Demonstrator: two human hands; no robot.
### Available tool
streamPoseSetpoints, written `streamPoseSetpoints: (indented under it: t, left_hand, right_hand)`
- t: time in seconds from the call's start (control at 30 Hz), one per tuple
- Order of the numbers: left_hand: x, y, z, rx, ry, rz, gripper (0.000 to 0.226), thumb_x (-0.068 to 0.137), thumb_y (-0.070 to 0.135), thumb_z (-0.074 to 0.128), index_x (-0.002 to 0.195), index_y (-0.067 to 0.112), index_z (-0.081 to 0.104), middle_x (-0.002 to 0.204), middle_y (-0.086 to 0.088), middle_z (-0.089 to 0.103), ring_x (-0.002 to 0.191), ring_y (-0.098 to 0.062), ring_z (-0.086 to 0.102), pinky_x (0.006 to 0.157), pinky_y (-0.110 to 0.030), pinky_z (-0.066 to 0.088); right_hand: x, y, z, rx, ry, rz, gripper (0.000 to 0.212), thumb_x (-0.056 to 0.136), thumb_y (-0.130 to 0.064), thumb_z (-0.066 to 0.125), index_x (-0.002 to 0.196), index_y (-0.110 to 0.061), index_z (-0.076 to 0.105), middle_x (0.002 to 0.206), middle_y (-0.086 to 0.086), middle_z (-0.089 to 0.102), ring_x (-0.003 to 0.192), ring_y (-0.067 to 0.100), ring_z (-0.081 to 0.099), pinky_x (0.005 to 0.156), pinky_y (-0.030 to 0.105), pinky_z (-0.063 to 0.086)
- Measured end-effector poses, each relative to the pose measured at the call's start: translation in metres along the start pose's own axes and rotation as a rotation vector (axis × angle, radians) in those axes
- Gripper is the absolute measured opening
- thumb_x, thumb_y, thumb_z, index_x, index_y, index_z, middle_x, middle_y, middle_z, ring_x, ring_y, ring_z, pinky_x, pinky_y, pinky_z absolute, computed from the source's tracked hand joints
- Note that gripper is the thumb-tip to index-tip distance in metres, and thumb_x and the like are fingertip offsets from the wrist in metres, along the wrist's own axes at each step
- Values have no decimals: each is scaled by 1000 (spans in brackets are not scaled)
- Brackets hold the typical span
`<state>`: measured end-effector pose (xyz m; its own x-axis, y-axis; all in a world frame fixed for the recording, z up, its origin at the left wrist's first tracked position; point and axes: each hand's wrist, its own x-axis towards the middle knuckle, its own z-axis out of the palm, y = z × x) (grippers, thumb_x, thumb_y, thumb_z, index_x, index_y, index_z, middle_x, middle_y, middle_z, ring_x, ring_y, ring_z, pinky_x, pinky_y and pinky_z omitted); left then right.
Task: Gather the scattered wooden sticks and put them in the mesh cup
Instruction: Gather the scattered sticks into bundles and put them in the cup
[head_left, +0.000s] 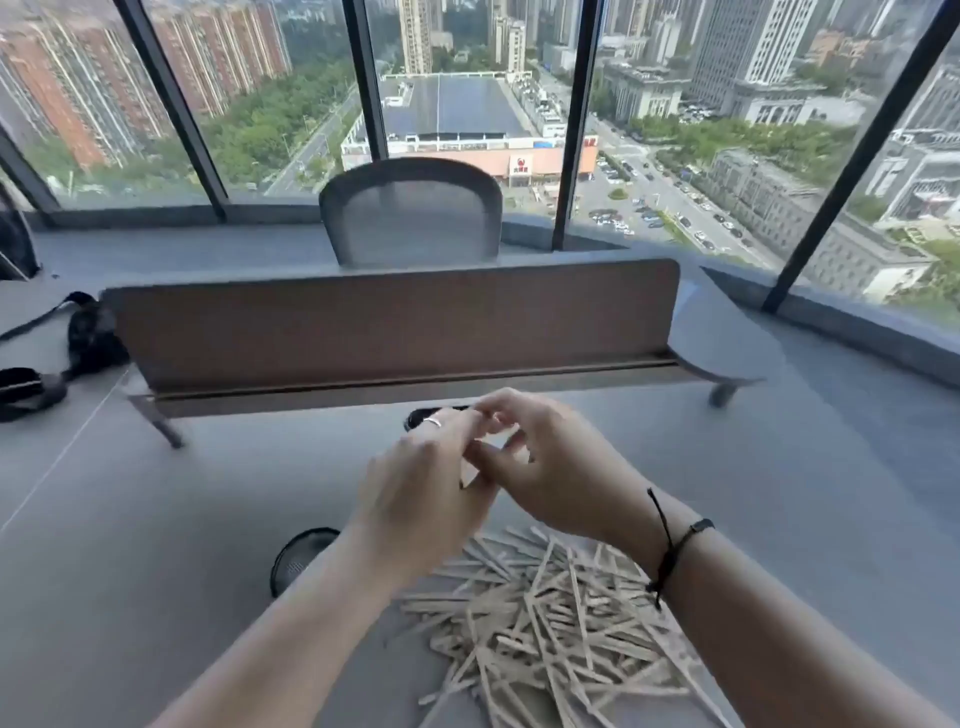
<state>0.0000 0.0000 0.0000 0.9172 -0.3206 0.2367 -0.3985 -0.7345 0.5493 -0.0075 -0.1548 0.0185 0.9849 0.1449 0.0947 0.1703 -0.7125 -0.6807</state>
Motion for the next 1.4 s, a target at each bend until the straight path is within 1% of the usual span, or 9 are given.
streamPoseSetpoints:
  t: [0.13,0.2,0.3,0.43,0.67,0.9,1.0,1.2,1.4]
  left_hand:
    - [-55,-58,96,46,-171,-22,43,81,38,56,124,42,56,114,19,68,89,-10,67,67,-31,51]
    - [-80,-82,135,89,-226,-29,48,79,41,54,127,44,53,117,21,66,86,-11,67,65,-30,50]
    - [-106,-113,179,215,-251,30,58,79,52,49,135,37,52,133,16,59,107,-15,63,81,-31,51]
    - [-127,-148,215,246,-180,152,62,75,48,57,131,22,60,137,2,57,125,-24,54,104,-40,43]
    - [-138,-151,219,262,-80,189,58,75,41,46,131,28,54,139,11,53,116,-21,54,93,-35,39]
    - [-155,-147,205,251,-81,99,62,86,57,53,143,35,44,139,9,56,127,-18,50,94,-32,40]
    - [-153,-155,204,239,-66,70,64,88,66,53,143,35,43,140,10,54,128,-17,49,93,-33,41]
    - [-146,-165,207,325,-39,43,91,75,91,33,144,32,39,134,5,52,129,-21,44,105,-42,40]
    - [-144,-165,207,340,-13,35,96,67,98,32,136,32,43,121,6,60,119,-20,52,95,-39,43]
  right_hand:
    - [-38,79,83,-146,-166,52,35,91,-46,55,123,-34,55,119,-11,63,107,13,59,89,31,47]
    - [-58,112,122,-198,-164,55,41,91,-49,54,130,-36,51,126,-12,57,115,15,54,95,32,42]
    - [-81,151,169,-273,-130,53,47,87,-55,52,131,-38,50,129,-14,53,121,16,50,104,33,36]
    - [-104,175,213,-319,17,-40,42,88,-53,50,124,-32,57,120,-10,59,115,17,53,104,40,39]
    - [-117,178,232,-422,192,-194,39,93,-45,47,128,-30,55,119,-7,61,112,18,54,99,29,36]
    - [-127,176,231,-470,284,-187,41,90,-56,53,123,-33,59,118,-8,60,110,21,57,97,34,41]
    - [-128,181,228,-459,353,-168,43,89,-59,57,120,-30,62,113,-6,61,103,20,59,92,34,44]
    - [-127,188,223,-505,343,-79,53,83,-69,55,123,-34,60,119,-9,58,112,18,55,100,34,39]
    - [-127,191,218,-510,346,44,66,76,-80,50,130,-42,47,130,-9,48,122,21,47,103,36,34]
